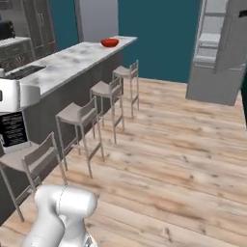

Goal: There is a bowl on the dining counter. Grab a lemon wedge from the fridge and place it in the bowl. Then get the liquor bottle and glass cup from the cabinet and place them next to the bowl.

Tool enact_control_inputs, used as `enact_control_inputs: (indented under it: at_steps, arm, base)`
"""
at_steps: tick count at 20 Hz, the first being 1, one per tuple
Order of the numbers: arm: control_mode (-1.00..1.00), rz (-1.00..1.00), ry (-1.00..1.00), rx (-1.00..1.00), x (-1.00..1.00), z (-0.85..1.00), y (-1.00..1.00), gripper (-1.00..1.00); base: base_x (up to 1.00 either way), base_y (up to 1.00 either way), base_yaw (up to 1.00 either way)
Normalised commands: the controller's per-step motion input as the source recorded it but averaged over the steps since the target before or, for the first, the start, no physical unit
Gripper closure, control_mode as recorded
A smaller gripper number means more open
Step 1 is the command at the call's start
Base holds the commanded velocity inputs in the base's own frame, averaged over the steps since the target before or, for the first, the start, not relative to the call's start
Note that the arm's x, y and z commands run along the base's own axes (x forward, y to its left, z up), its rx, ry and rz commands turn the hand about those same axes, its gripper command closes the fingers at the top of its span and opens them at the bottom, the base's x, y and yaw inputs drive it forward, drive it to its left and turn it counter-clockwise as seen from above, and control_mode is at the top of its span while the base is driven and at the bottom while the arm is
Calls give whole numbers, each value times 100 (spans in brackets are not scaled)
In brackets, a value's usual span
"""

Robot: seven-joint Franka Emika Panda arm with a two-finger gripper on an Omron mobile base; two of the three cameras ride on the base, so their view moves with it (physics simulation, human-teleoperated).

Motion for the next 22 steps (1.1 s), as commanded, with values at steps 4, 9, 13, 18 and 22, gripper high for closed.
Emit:
enact_control_inputs:
  at_steps: [4, 9, 13, 18, 22]
  arm:
    - [100, 0, 0, 0, 0, 0, 0, 100]
    - [100, 0, 0, 0, 0, 0, 0, 100]
    - [100, 0, 0, 0, 0, 0, 0, 100]
    - [100, 0, 0, 0, 0, 0, 0, 100]
    - [100, 0, 0, 0, 0, 0, 0, 100]
  base:
    - [100, -80, 45]
    - [100, -76, 45]
    - [100, -78, 43]
    - [95, -77, 42]
    - [85, -81, 40]
